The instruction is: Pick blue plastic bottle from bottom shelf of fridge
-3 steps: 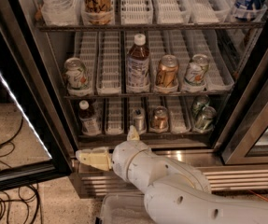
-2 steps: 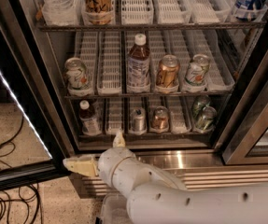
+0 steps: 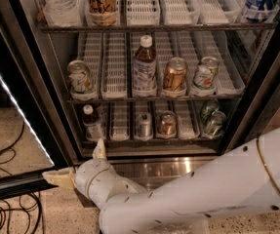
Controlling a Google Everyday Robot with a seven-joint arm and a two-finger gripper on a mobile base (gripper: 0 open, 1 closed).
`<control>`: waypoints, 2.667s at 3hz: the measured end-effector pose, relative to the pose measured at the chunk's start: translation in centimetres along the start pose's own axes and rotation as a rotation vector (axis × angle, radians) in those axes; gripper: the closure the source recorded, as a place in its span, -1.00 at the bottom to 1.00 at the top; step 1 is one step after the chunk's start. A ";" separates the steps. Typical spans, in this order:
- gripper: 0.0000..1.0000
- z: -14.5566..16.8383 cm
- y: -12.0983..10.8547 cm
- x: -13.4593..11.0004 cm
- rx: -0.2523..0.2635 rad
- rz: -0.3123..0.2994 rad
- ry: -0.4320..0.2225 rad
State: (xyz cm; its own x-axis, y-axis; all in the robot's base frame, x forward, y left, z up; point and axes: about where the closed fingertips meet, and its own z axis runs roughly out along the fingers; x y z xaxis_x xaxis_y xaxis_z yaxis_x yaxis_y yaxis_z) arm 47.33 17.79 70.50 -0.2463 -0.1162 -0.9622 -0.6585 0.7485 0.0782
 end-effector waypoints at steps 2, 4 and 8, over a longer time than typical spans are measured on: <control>-1.00 0.4 -0.8 -0.2 0.055 0.002 -0.026; -1.00 0.8 -5.3 -0.6 0.263 -0.002 -0.111; -1.00 6.4 -9.8 -0.5 0.373 -0.110 -0.077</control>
Offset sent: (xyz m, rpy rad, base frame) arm 0.0247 -0.0131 -0.0035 0.0152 -0.0704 -0.1746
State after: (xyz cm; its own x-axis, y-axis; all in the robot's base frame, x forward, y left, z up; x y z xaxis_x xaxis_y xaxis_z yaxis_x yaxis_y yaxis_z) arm 58.47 14.70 68.50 -0.1253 -0.1707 -0.9773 -0.3714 0.9215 -0.1133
